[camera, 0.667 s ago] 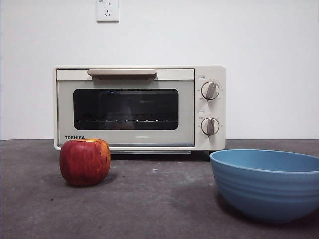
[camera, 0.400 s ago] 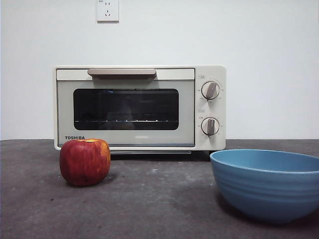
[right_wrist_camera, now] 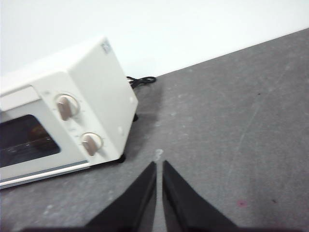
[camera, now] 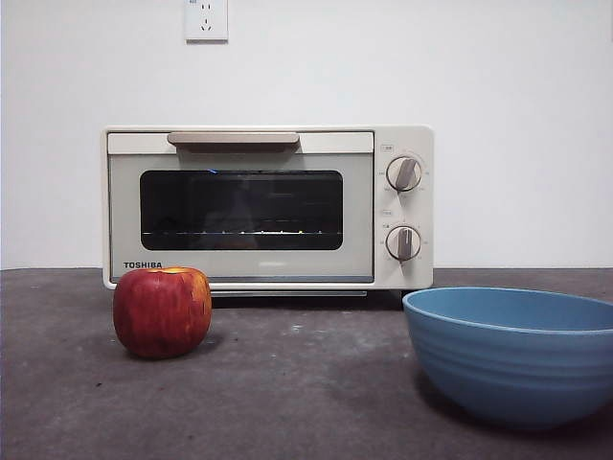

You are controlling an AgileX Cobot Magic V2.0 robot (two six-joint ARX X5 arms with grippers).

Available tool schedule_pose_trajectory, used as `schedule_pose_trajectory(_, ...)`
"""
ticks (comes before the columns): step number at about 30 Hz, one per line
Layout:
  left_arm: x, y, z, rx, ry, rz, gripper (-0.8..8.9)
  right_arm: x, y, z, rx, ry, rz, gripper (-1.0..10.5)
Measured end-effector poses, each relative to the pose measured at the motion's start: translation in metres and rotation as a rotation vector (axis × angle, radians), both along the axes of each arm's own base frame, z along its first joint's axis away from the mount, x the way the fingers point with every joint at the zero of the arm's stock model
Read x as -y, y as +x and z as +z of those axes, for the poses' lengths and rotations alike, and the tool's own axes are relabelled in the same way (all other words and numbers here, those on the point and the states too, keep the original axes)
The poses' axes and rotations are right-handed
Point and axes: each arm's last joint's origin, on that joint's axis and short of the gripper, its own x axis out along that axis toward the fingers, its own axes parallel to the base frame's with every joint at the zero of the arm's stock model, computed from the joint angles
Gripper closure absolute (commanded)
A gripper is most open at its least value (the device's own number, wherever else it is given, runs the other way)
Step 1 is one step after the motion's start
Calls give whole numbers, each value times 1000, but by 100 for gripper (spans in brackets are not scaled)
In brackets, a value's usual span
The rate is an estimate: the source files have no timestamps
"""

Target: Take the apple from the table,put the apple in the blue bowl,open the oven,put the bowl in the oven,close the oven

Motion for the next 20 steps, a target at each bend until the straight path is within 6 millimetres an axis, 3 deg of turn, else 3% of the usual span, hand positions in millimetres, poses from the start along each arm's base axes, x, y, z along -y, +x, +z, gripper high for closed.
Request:
schedule_pose_trajectory(10,5,4,48,-108,-44,-187,806,-6,8,51,-230,-26,232,944)
schedule_pose_trajectory(20,9,8,88,-223,34,-364,806,-19,30,84,-529,-135,480,944)
